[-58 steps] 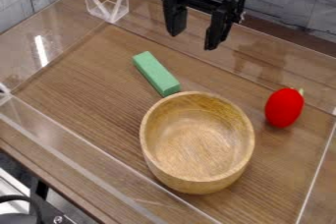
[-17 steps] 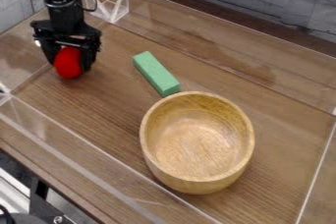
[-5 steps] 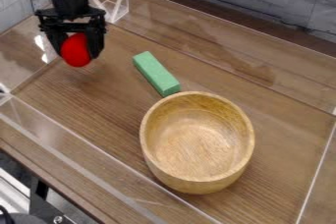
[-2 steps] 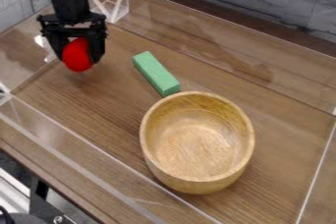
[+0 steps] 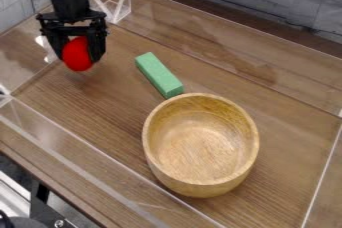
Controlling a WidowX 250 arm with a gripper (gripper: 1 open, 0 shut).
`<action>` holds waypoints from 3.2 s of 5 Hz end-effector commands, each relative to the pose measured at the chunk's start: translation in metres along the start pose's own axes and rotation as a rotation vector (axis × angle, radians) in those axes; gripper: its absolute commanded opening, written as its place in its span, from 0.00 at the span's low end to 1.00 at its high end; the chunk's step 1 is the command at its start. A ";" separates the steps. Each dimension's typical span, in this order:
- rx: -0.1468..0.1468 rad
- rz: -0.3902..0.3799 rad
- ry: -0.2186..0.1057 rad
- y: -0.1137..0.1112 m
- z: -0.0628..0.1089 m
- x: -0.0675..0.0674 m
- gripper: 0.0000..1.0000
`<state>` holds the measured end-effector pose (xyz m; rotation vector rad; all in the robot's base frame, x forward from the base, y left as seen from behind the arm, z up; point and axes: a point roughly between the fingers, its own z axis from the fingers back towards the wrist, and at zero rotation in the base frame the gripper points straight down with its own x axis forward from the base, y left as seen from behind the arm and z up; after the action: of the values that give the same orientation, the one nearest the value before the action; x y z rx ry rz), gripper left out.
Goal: Move the red fruit to the left side of the table
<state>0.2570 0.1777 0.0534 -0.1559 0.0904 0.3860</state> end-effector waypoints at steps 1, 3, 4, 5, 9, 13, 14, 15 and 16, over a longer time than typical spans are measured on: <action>0.005 0.001 -0.040 0.003 0.014 0.006 1.00; 0.004 -0.009 -0.028 0.001 0.013 0.005 1.00; 0.008 -0.016 -0.024 -0.001 0.013 0.005 1.00; 0.013 -0.024 -0.021 -0.003 0.013 0.005 1.00; 0.016 -0.051 -0.009 -0.012 0.018 0.002 1.00; -0.009 -0.064 -0.010 -0.021 0.034 -0.004 1.00; -0.012 -0.066 -0.007 -0.021 0.035 -0.004 1.00; -0.013 -0.070 -0.002 -0.020 0.032 -0.003 1.00; -0.014 -0.074 0.005 -0.020 0.029 -0.001 1.00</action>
<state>0.2544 0.1593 0.0655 -0.2092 0.1566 0.3270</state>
